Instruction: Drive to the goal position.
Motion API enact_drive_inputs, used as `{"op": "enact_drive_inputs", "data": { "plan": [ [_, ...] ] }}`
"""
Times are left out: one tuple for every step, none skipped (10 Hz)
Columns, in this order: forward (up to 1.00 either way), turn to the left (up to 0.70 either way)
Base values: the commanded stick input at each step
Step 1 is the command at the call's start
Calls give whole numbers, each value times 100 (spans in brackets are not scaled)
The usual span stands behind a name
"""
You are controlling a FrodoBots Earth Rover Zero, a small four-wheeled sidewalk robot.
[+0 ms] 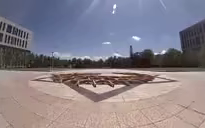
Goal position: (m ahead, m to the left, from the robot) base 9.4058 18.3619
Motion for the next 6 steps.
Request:
{"op": "enact_drive_inputs", "data": {
  "plan": [
    [17, 0],
    [17, 0],
    [15, 0],
    [12, 0],
    [11, 0],
    [10, 0]
  ]
}}
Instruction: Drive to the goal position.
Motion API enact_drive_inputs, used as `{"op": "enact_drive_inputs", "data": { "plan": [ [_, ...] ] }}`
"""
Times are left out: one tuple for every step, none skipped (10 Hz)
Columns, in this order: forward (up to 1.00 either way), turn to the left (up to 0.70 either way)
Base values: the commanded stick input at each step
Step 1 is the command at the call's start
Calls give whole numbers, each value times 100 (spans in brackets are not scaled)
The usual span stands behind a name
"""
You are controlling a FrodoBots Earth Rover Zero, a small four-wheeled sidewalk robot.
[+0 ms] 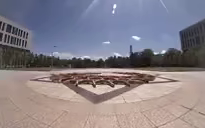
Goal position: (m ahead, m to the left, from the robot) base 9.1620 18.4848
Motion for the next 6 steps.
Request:
{"op": "enact_drive_inputs", "data": {
  "plan": [
    [10, 0],
    [10, 0],
    [10, 0],
    [11, 0],
    [10, 0],
    [11, 0]
  ]
}}
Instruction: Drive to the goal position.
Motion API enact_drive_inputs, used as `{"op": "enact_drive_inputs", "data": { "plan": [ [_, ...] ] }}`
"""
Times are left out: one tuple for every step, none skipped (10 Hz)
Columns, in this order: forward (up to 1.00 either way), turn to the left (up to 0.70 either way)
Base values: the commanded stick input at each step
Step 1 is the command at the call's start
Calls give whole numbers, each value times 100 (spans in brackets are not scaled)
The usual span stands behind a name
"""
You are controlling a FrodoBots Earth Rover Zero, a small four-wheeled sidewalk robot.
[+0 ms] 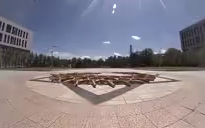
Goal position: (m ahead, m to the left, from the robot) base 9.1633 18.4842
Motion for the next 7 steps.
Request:
{"op": "enact_drive_inputs", "data": {
  "plan": [
    [11, 0],
    [11, 0],
    [10, 0],
    [10, 0],
    [10, 0],
    [10, 0],
    [10, 0]
  ]
}}
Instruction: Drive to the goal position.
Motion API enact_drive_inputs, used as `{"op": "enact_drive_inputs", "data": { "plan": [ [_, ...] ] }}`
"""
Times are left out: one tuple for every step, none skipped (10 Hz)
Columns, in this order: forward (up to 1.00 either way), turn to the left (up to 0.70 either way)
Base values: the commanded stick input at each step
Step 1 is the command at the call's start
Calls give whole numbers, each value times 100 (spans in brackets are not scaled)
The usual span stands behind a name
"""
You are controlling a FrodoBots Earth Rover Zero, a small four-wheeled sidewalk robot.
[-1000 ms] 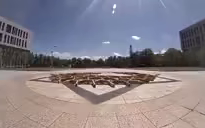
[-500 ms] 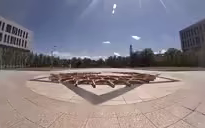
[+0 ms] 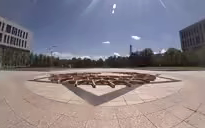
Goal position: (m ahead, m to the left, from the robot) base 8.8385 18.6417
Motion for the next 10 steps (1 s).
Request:
{"op": "enact_drive_inputs", "data": {
  "plan": [
    [10, 0],
    [11, 0],
    [10, 0],
    [10, 0],
    [11, 0],
    [11, 0],
    [10, 0],
    [11, 0],
    [10, 0],
    [10, 0]
  ]
}}
